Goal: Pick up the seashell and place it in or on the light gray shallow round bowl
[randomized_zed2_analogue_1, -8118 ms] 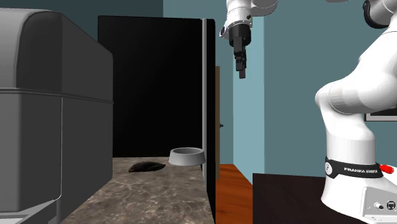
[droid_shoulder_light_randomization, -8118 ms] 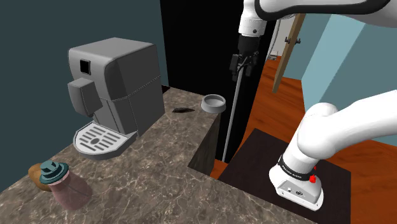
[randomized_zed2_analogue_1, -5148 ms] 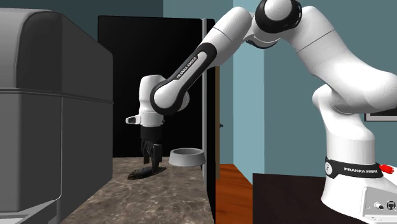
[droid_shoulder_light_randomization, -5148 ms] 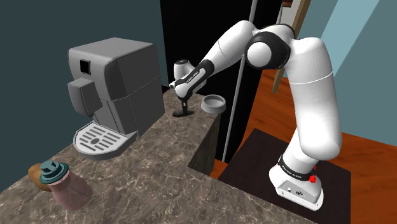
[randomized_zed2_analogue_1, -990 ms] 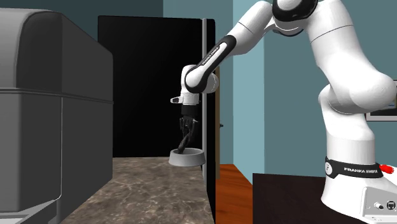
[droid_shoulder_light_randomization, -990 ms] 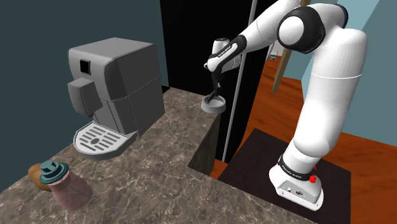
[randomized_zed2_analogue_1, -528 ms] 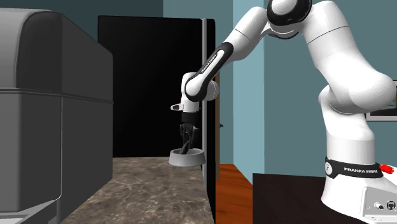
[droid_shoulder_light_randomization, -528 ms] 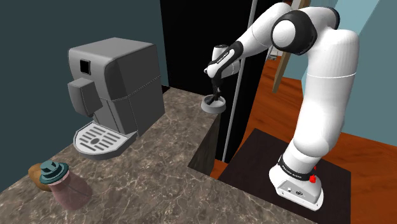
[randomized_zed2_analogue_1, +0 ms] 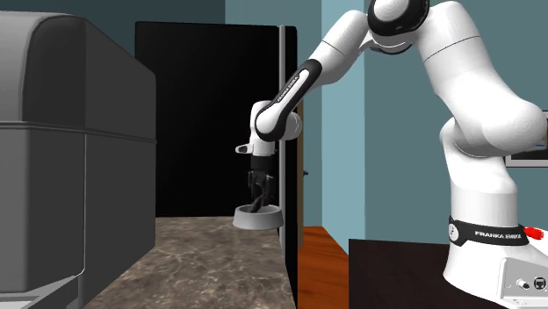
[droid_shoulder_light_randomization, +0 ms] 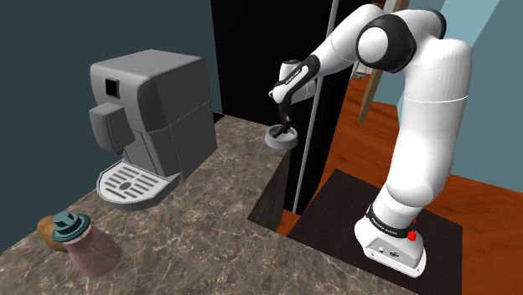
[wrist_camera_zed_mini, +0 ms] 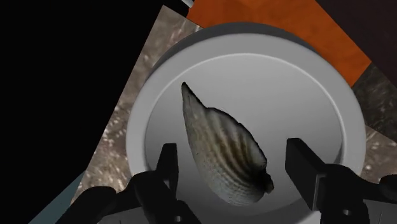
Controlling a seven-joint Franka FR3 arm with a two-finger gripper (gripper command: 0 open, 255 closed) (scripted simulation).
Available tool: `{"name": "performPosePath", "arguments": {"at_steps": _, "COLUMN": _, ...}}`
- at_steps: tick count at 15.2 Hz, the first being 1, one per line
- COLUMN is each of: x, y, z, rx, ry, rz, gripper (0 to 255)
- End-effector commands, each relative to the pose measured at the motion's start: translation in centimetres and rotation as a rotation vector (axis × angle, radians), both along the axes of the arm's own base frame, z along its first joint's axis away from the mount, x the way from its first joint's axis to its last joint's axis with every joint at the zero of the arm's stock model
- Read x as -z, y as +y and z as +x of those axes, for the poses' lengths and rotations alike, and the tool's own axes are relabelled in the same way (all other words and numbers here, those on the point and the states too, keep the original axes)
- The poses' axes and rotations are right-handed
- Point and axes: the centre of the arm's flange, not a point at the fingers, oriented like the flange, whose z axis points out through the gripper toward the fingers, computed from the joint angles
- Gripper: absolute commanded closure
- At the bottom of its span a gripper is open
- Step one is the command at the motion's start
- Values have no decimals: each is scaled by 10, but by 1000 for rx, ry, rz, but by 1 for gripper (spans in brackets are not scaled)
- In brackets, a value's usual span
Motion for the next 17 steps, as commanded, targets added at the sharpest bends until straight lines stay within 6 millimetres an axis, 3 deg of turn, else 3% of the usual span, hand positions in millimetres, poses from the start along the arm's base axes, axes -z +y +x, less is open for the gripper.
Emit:
{"name": "performPosePath", "arguments": {"at_steps": 1, "x": 1, "y": 2, "z": 1, "rx": -2, "ry": 2, "rz": 1, "gripper": 0}}
{"name": "performPosePath", "arguments": {"at_steps": 5, "x": 1, "y": 1, "z": 0, "rx": -2, "ry": 2, "rz": 1, "gripper": 0}}
{"name": "performPosePath", "arguments": {"at_steps": 9, "x": -48, "y": 6, "z": -3, "rx": -2, "ry": 2, "rz": 1, "gripper": 0}}
{"name": "performPosePath", "arguments": {"at_steps": 17, "x": -48, "y": 6, "z": -3, "rx": -2, "ry": 2, "rz": 1, "gripper": 0}}
